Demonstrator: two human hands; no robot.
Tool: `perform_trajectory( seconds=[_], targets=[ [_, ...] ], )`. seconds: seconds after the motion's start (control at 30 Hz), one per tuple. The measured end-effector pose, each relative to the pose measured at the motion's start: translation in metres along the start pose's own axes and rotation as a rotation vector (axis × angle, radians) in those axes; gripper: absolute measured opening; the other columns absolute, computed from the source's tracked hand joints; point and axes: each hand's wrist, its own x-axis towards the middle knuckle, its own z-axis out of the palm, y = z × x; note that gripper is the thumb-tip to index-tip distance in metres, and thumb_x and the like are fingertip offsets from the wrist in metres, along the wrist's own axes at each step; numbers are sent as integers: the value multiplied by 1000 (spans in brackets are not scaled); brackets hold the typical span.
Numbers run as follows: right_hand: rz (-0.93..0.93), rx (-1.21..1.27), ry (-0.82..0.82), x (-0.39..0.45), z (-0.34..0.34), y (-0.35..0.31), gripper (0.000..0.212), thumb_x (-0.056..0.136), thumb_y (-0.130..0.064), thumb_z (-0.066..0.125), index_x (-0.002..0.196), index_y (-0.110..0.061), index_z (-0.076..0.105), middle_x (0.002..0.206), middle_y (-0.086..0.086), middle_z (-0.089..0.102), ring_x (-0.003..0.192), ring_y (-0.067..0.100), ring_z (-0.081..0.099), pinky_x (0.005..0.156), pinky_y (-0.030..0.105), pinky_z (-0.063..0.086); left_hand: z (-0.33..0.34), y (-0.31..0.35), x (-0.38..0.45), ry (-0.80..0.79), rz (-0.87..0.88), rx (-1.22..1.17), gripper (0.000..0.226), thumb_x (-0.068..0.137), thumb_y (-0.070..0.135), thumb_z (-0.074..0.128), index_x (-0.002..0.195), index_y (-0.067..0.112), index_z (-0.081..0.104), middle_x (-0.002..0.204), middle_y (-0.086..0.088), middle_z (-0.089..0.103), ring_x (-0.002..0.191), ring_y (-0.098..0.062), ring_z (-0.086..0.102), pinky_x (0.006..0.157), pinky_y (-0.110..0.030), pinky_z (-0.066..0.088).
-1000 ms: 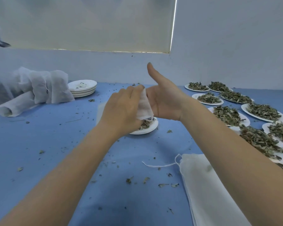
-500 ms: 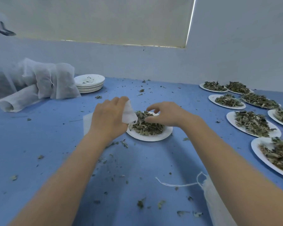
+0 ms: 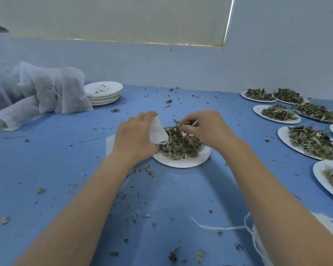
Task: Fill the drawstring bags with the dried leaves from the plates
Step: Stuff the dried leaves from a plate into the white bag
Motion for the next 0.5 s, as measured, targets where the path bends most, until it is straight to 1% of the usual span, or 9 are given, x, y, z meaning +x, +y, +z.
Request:
perform_trajectory(
  seconds=[0.1, 0.13, 0.2, 0.27, 0.33, 0.4, 0.43, 0.5],
  targets=[
    [-24, 62, 72, -2, -7, -5, 11, 86, -29, 67, 93, -24, 73, 71, -13, 62, 80, 9, 60, 61, 8, 39, 4, 4, 3, -6, 21, -10, 62, 72, 17, 64, 129, 22, 41, 117, -3, 55, 100, -29, 51, 75, -32, 29],
    [-43, 58, 88, -2, -10, -7, 11, 86, -28, 67, 94, -23, 73, 72, -11, 62, 78, 10, 60, 63, 8, 39, 5, 6, 3, -9, 29, -10, 61, 72, 16, 64, 128, 22, 41, 115, -3, 55, 99, -29, 51, 74, -31, 29],
    [-89, 1, 83, -4, -17, -14, 14, 87, -25, 65, 98, -19, 73, 82, -1, 65, 77, 13, 57, 67, 14, 40, 6, 7, 4, -17, 38, -15, 61, 71, 16, 64, 128, 22, 41, 114, -3, 55, 98, -28, 51, 74, -31, 29],
    [-142, -112, 22, -5, -22, -22, 17, 89, -23, 62, 102, -16, 72, 94, 5, 65, 83, 17, 57, 74, 23, 42, 6, 9, 5, -18, 45, -11, 61, 71, 16, 64, 128, 21, 42, 115, -3, 54, 99, -29, 51, 77, -33, 31],
    [-183, -223, -65, -6, -23, -31, 20, 91, -20, 59, 107, -15, 70, 105, 7, 63, 95, 21, 57, 82, 29, 42, 7, 10, 6, -9, 40, -8, 62, 71, 16, 64, 128, 20, 41, 116, -4, 54, 99, -30, 51, 79, -34, 32],
    [-199, -290, -148, -7, -22, -37, 23, 92, -19, 58, 113, -18, 68, 114, 7, 60, 105, 22, 54, 87, 31, 41, 7, 12, 6, 5, 30, -11, 61, 71, 15, 63, 128, 18, 42, 115, -5, 54, 98, -31, 52, 79, -35, 32],
    [-207, -308, -179, -7, -21, -40, 25, 92, -19, 57, 114, -19, 67, 115, 7, 59, 106, 23, 54, 89, 32, 40, 8, 13, 6, 9, 30, -7, 60, 71, 15, 63, 128, 17, 42, 114, -5, 55, 97, -30, 52, 79, -35, 32],
    [-252, -304, -196, -8, -17, -42, 23, 91, -15, 58, 110, -17, 70, 110, 11, 60, 101, 26, 56, 87, 36, 42, 9, 14, 6, 5, 45, 6, 60, 72, 15, 63, 128, 16, 42, 114, -6, 55, 95, -29, 52, 79, -34, 32]
  ],
)
